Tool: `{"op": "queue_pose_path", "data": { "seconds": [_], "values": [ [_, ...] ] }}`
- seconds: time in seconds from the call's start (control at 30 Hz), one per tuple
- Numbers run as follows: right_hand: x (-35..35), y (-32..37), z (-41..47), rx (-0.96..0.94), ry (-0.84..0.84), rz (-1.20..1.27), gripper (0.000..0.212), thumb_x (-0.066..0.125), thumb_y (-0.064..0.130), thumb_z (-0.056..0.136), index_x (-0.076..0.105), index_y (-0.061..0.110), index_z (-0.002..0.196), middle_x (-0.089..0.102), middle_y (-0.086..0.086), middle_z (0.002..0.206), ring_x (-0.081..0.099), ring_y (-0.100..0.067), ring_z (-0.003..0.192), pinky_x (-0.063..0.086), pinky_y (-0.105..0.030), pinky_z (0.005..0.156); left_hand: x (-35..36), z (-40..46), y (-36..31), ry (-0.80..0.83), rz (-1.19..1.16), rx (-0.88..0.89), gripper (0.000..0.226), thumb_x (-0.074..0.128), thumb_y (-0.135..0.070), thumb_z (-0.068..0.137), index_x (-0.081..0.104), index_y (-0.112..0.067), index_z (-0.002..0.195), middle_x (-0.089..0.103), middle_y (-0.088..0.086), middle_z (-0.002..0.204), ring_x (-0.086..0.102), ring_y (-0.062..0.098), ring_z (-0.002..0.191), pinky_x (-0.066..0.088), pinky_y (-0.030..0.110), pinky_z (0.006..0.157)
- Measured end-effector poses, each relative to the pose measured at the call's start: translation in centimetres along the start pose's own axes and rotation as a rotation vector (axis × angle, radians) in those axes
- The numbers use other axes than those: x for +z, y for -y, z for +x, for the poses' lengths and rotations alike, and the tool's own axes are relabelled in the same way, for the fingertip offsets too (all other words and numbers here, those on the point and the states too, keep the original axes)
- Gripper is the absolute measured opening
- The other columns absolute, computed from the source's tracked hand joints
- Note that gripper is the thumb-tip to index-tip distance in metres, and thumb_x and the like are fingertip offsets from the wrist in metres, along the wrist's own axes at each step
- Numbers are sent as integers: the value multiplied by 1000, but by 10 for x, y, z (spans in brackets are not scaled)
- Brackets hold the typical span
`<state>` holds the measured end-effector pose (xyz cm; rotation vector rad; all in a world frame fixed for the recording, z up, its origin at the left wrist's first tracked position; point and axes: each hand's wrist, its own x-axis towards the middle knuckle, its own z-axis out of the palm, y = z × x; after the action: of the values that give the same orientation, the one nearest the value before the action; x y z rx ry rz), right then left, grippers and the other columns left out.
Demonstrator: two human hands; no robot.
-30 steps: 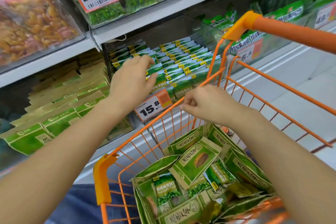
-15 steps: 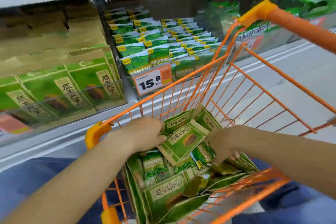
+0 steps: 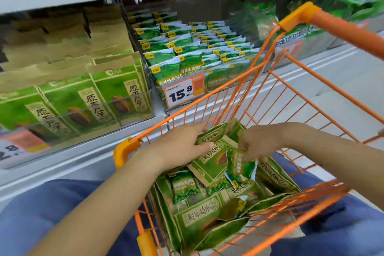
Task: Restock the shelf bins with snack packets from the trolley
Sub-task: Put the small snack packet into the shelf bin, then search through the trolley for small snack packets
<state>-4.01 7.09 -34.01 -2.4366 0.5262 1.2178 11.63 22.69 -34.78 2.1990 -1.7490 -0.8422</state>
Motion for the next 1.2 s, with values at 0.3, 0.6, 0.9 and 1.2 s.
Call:
{"op": "queue_pose_path", "data": {
  "seconds": [0.3,0.6,0.9,1.2],
  "values": [
    [-55,20,-29,-459,-584,829,17,74,31,82,67,16,83,61,2,69,61,-10,61,50,-25,56,-15,-6,-23,-324,-987,43,29,76,-24,79,66,-14,105,74,2,95,68,11,86,55,27,79],
    [-40,20,-20,-727,-599,1127,32,77,29,78,68,20,106,74,5,87,70,-11,85,53,-21,70,-38,-6,-58,-807,-1018,-3,27,71,-30,74,69,-13,96,75,-1,90,68,11,79,51,23,68],
    [-43,19,-19,-797,-829,1253,22,71,32,72,73,19,90,75,1,86,70,-11,83,58,-28,76,-45,-3,-69,-815,-934,-25,35,73,-31,68,67,-14,99,73,0,86,69,21,86,57,35,78],
    [-40,13,-17,-457,-1055,638,25,73,48,77,65,34,97,64,14,81,56,-3,69,42,-28,64,-101,7,-52,-298,38,58,34,77,-34,77,66,-31,110,70,-16,98,63,-2,90,49,20,76]
  ]
}}
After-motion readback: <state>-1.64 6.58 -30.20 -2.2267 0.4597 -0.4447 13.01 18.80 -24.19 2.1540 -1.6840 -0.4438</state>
